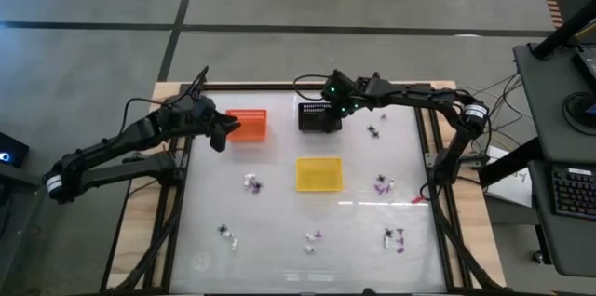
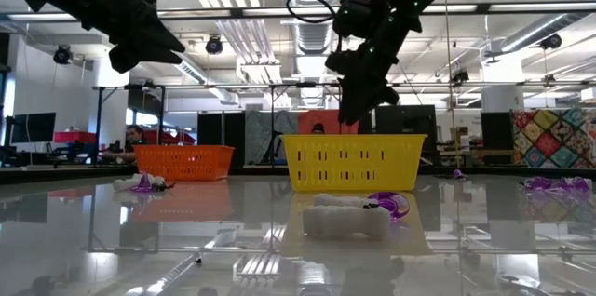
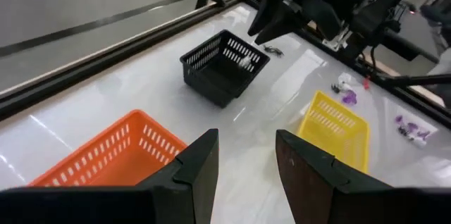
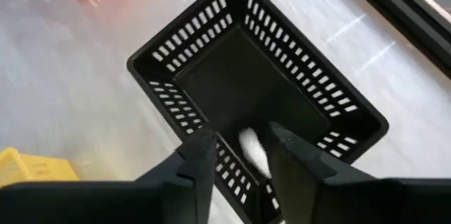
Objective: Sort Halloween decoration
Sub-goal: Put the violet witch hat toy into the orange bin
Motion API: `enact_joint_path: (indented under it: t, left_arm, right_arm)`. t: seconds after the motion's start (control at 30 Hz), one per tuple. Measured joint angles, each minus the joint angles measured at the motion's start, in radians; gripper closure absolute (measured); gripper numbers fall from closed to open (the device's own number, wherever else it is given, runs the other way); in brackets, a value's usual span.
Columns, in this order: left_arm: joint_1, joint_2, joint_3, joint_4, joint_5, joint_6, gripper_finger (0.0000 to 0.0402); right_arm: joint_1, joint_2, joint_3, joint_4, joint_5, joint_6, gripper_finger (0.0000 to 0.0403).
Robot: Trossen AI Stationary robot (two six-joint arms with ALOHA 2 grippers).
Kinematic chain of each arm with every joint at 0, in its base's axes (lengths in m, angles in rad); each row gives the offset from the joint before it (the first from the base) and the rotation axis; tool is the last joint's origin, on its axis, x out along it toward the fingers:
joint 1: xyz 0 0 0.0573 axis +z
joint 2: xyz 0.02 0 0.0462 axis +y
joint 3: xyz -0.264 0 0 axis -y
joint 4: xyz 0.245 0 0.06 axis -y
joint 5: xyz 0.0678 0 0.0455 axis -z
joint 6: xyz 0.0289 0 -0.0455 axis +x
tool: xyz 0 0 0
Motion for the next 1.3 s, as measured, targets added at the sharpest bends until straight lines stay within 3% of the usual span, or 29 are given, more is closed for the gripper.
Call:
enact_joint_path:
  t: [0.1,0.27,0.33,0.73,1.3]
  left_arm:
    - [0.000,0.000,0.000,-0.001,0.028,-0.001,0.0277]
    - [-0.002,0.009,0.000,-0.008,0.214,-0.019,0.0277]
    - [-0.009,0.020,0.000,-0.031,0.241,-0.037,0.0277]
    - [-0.135,0.144,0.000,-0.114,0.241,-0.037,0.0277]
    - [-0.409,0.376,0.000,-0.191,0.180,-0.028,0.0277]
  right_arm:
    - [0.000,0.000,0.021,-0.027,0.001,0.001,0.0264]
    - [0.000,-0.004,0.084,-0.129,0.003,0.000,0.0254]
    - [0.000,-0.008,0.107,-0.164,0.002,0.001,0.0255]
    - [0.000,-0.015,0.235,-0.283,0.003,0.044,0.0256]
    - [0.000,-0.017,0.238,-0.386,0.003,0.069,0.0252]
